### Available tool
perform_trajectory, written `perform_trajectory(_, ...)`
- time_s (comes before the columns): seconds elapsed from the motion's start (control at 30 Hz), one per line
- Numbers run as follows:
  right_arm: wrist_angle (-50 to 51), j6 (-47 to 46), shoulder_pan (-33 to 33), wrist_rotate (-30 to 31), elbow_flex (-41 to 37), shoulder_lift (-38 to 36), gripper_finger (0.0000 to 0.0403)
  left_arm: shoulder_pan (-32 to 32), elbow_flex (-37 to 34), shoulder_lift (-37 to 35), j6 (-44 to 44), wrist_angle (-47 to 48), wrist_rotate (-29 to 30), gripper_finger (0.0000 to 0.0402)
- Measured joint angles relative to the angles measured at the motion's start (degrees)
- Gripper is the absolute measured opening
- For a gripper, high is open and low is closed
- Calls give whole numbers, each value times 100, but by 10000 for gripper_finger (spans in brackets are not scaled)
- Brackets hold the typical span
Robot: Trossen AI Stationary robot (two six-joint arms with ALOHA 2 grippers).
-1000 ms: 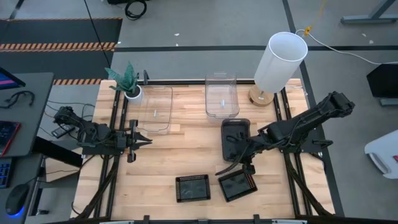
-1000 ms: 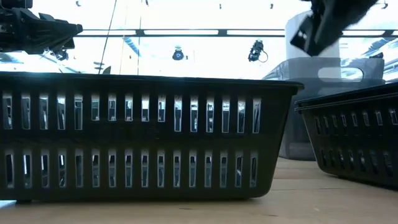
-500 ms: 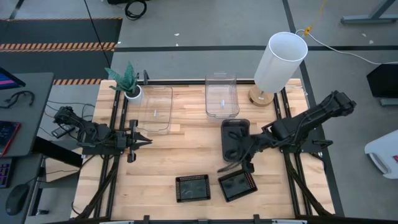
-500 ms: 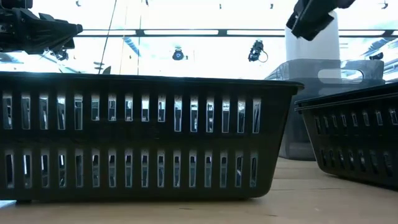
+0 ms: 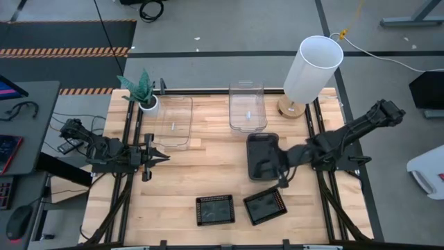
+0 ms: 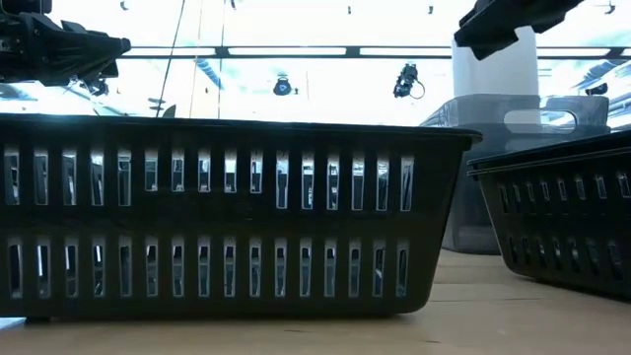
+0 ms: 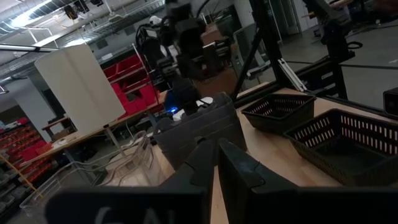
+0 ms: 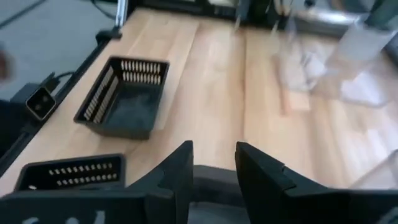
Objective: Stack baskets by color
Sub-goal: Stack the left transparent bin on top of the right transparent bin
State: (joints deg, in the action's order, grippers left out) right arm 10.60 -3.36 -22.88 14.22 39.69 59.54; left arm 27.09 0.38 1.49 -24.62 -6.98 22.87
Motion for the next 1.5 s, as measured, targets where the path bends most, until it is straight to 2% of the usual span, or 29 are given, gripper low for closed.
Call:
perform_trajectory(0.47, -358, 910, 622, -195, -1035, -2298, 125, -1, -1, 0, -2, 1, 0, 27)
perform_trajectory(0.83, -286, 950, 691, -533, -1037, -3084, 125, 1, -2, 0, 104, -2, -8, 33)
perform_trajectory(0.93, -283, 811, 691, -534, -1037, -3100, 125, 11, 0, 0, 1094, -59, -54, 33)
perform_trajectory(1.03, -237, 743, 691, -536, -1037, -3100, 125, 7, 0, -2, 2496, -330, 164, 26)
perform_trajectory(1.1, -148, 742, 691, -534, -1037, -3101, 125, 3, 0, -2, 3085, -469, 257, 22)
perform_trajectory(1.27, -100, 742, 691, -496, -1039, -3122, 125, 3, -1, -2, 3970, -567, 289, 20)
perform_trajectory(1.33, -123, 714, 691, -496, -1039, -3119, 125, 7, 7, -1, 4350, -630, 589, 20)
perform_trajectory(1.4, -157, 640, 691, -492, -1039, -3120, 125, 1, 152, 10, 4502, -312, 831, 16)
perform_trajectory(1.5, -154, 561, 691, -488, -1039, -3110, 125, -16, 723, 175, 4372, 435, 887, 8)
